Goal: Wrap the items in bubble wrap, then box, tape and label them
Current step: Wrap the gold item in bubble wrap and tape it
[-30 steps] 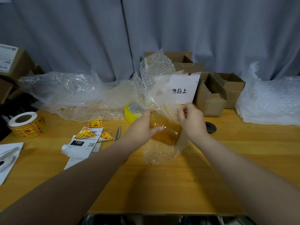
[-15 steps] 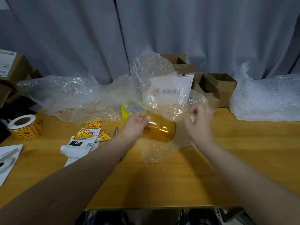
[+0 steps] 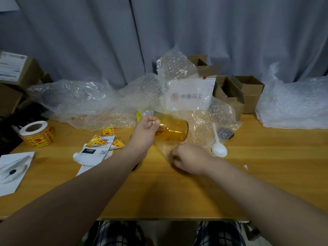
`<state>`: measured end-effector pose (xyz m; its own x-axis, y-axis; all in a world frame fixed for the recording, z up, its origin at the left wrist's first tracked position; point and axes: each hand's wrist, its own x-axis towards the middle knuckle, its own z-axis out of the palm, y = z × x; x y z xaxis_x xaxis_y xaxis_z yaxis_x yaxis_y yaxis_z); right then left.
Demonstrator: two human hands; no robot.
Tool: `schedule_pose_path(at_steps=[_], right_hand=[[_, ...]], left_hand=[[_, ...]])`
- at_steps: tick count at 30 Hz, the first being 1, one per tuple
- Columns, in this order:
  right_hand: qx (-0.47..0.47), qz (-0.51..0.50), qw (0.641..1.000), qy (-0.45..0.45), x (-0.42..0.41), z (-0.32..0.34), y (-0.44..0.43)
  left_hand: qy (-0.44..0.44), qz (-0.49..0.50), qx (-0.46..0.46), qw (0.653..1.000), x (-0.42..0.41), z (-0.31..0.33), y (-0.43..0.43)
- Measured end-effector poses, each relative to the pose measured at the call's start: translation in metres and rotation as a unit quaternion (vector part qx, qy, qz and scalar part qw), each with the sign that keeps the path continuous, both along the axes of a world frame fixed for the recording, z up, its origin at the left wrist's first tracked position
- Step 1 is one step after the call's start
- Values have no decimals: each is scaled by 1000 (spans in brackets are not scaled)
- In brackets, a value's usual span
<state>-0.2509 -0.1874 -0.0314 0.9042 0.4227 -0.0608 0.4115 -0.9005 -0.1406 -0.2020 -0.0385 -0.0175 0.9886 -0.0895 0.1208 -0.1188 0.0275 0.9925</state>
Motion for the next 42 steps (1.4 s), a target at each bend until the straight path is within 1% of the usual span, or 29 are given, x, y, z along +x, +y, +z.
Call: schedule_pose_path(at_steps=[3,7,8,11,13,15,17,19,23,26,28,29,31,34,35,37,39,40,42], right_hand=[[4,22,1000,6,-7,7,-3],[11,62,997,52,-16,11,-9],[21,65,996,52,-18,12,-11],[50,40,998,-6,-22,16,-20],[62,7,997,-37,-21,21,-23],[60,-15,996,-60,-19,28,-23],[42,-29,994,-95,-14,33,-23],[45,-47,990,-127,-8,36,-23],[51,-70,964,-251,15,36,-21],[8,-104,947,-304,31,36,-18],[-43,-119,943,-307,37,38,-13],[-58,-124,952,-275,37,37,-9],[-53,-138,962,-228,40,31,-4],[0,-137,963,-231,37,25,-4],[10,-132,967,-220,35,22,-5],[3,-117,982,-150,32,17,-9],[15,-120,990,-76,29,14,-12],[21,-120,991,-61,31,11,-13],[34,-119,991,-57,34,9,-14]], left_hand=[[7,-17,-3,1000,-1,-1,-4],[14,-38,-4,999,-3,-4,-11],[16,-43,-3,999,-2,-4,-12],[27,-61,-3,998,-3,-5,-16],[30,-65,19,997,-5,-6,-18],[35,-68,40,996,-6,-7,-19],[53,-79,43,995,-6,-7,-20],[75,-86,39,993,-5,-7,-21],[107,-69,46,991,1,-8,-19],[108,-68,72,989,5,-7,-17],[108,-69,86,988,7,-5,-16],[108,-72,92,987,8,-4,-16],[102,-73,107,986,7,-3,-15],[87,-60,130,986,6,-2,-10],[77,-50,144,985,6,-2,-8],[45,4,183,982,11,-3,1],[13,103,228,968,24,-2,15],[15,143,245,959,34,-1,23],[72,168,293,938,51,0,35]])
